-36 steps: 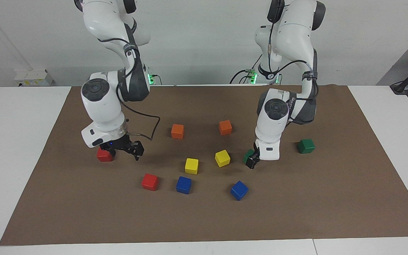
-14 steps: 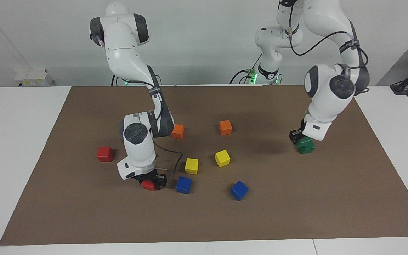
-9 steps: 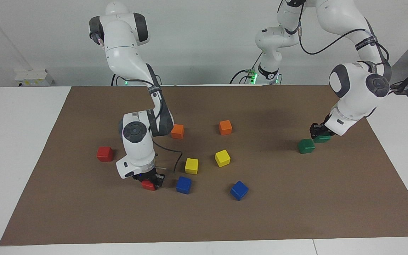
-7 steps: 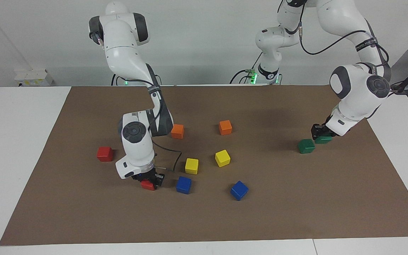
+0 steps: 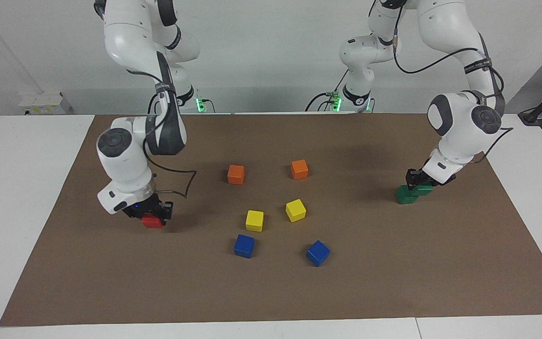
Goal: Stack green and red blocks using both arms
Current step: 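Stack red on red with the right gripper while the left gripper releases green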
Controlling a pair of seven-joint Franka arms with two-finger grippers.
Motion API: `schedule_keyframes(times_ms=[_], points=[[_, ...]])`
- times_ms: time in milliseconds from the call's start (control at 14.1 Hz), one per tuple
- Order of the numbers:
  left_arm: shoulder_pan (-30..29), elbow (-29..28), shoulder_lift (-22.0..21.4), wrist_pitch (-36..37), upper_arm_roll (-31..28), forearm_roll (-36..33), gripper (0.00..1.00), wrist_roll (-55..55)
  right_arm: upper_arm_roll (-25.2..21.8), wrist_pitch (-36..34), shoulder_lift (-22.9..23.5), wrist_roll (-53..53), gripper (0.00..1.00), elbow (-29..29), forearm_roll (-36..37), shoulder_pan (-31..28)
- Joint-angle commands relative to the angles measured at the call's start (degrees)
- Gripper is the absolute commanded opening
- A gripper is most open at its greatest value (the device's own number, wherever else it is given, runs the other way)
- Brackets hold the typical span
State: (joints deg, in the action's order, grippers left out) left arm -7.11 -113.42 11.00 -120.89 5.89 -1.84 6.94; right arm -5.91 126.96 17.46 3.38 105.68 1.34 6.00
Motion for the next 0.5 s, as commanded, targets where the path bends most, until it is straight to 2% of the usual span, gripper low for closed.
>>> schedule_keyframes(times_ms=[0,142,213,426], points=[[0.4,-3.9,-2.8,-2.7,-0.2,1.0,0.00,-1.8,0.9,1.4,-6.5,-4.4,0.00,8.5,0.3,-2.9],[0.6,-5.4,-3.4,-3.4,-0.1,1.0,0.00,-2.5,1.0,2.9,-7.8,-8.1,0.00,11.3,0.2,-5.6],[0.8,-5.4,-3.4,-3.5,-0.1,1.0,0.00,-3.4,1.0,6.3,-8.2,-10.2,0.00,13.7,0.1,-6.6],[1.4,-5.8,-3.5,-3.8,-0.2,1.0,0.00,-4.0,0.9,10.9,-9.0,-10.1,0.00,17.2,0.0,-6.9]])
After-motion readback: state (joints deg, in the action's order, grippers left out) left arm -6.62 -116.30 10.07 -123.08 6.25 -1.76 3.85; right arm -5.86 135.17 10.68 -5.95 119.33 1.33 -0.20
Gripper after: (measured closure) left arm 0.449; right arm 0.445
